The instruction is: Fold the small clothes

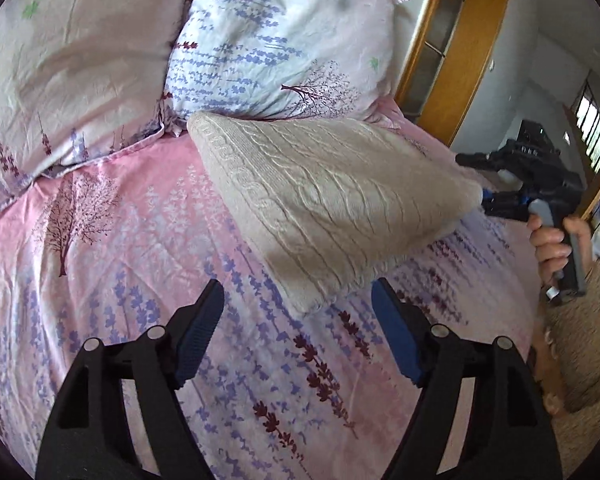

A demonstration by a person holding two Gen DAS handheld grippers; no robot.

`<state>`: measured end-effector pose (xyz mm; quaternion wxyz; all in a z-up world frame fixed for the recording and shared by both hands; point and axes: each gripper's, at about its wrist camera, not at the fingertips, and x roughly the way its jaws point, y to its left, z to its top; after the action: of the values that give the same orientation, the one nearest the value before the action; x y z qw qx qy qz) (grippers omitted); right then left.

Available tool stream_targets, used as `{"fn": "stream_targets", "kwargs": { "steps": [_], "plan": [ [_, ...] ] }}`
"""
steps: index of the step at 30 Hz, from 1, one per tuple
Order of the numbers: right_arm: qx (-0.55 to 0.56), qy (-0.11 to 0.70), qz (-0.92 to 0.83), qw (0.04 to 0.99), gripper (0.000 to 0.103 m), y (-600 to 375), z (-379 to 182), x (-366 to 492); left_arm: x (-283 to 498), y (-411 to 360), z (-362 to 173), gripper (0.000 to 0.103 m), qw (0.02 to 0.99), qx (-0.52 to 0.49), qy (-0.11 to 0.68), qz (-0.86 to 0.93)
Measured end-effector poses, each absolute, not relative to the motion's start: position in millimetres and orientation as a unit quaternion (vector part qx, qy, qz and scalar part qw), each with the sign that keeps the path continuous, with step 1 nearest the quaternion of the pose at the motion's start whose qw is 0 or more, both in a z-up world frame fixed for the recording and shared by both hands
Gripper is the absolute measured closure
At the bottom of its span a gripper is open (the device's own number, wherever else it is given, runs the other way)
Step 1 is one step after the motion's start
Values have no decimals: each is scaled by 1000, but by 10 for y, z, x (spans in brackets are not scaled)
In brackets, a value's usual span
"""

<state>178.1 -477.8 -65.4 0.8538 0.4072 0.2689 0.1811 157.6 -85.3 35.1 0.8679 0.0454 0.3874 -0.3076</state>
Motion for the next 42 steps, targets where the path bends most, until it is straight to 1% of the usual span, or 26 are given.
{"fn": "stream_targets", "kwargs": {
  "steps": [1, 3, 4, 5, 6, 8, 9, 10, 11, 12, 13, 16, 20, 21, 23, 26, 29, 30, 31, 32, 33, 34, 35, 37, 40, 42],
  "plan": [
    [402, 266, 182, 857, 48, -4756, -644, 1762, 1557, -905, 328, 39, 868, 62, 387, -305],
    [387, 265, 182, 864, 48, -4683, -612, 1754, 1563, -1008, 274, 48, 863, 81, 393, -306],
    [378, 266, 180, 868, 48, -4626, -588, 1766, 1560, -1031, 248, 56, 860, 85, 398, -307],
    [369, 267, 179, 872, 48, -4582, -572, 1772, 1579, -1077, 214, 61, 858, 90, 404, -306],
    [361, 270, 178, 875, 48, -4551, -566, 1778, 1597, -1101, 183, 64, 855, 95, 410, -302],
    [346, 273, 172, 881, 49, -4491, -561, 1787, 1674, -1131, 132, 77, 855, 92, 421, -290],
    [340, 274, 170, 884, 50, -4458, -565, 1791, 1709, -1114, 120, 79, 855, 81, 425, -285],
    [331, 276, 167, 887, 58, -4417, -571, 1809, 1738, -1084, 108, 82, 855, 67, 430, -281],
    [322, 282, 162, 889, 63, -4383, -584, 1826, 1768, -1050, 102, 84, 854, 51, 434, -281],
    [315, 285, 157, 892, 79, -4355, -596, 1833, 1796, -1021, 92, 87, 853, 37, 438, -281],
    [308, 285, 157, 894, 89, -4324, -597, 1837, 1806, -996, 93, 90, 853, 25, 439, -281],
    [283, 246, 159, 913, 92, -4253, -439, 1703, 1800, -859, 176, 92, 858, -16, 428, -284],
    [264, 188, 179, 929, 93, -4204, -200, 1459, 1814, -639, 290, 93, 864, -69, 408, -288],
    [251, 192, 169, 934, 93, -4180, -210, 1459, 1820, -605, 278, 94, 863, -74, 410, -286],
    [236, 232, 130, 935, 93, -4150, -372, 1559, 1836, -589, 201, 94, 854, -81, 427, -285],
    [256, 294, 102, 915, 93, -4216, -739, 1730, 1858, -609, 56, 94, 842, -86, 450, -283],
    [272, 298, 112, 908, 92, -4256, -767, 1746, 1820, -596, 33, 94, 837, -87, 456, -289],
    [273, 298, 114, 908, 89, -4268, -733, 1739, 1798, -586, 56, 93, 836, -86, 454, -295],
    [279, 296, 120, 906, 79, -4295, -694, 1733, 1771, -565, 88, 93, 836, -85, 450, -301],
    [288, 293, 122, 904, 73, -4336, -656, 1727, 1724, -527, 126, 88, 837, -88, 445, -305],
    [298, 286, 123, 902, 58, -4384, -616, 1718, 1702, -480, 172, 84, 837, -94, 439, -312],
    [312, 275, 127, 900, 47, -4447, -580, 1720, 1695, -443, 218, 69, 839, -100, 432, -315],
    [325, 269, 132, 897, 45, -4500, -555, 1747, 1695, -402, 267, 49, 844, -105, 423, -312],
    [348, 272, 141, 886, 39, -4572, -539, 1886, 1750, -353, 361, 34, 857, -115, 406, -296],
    [380, 297, 147, 864, 39, -4614, -570, 2210, 1996, -398, 420, 24, 858, -129, 409, -282],
    [398, 315, 148, 849, 39, -4607, -603, 2395, 2184, -473, 410, 23, 853, -142, 417, -279]
  ]
}}
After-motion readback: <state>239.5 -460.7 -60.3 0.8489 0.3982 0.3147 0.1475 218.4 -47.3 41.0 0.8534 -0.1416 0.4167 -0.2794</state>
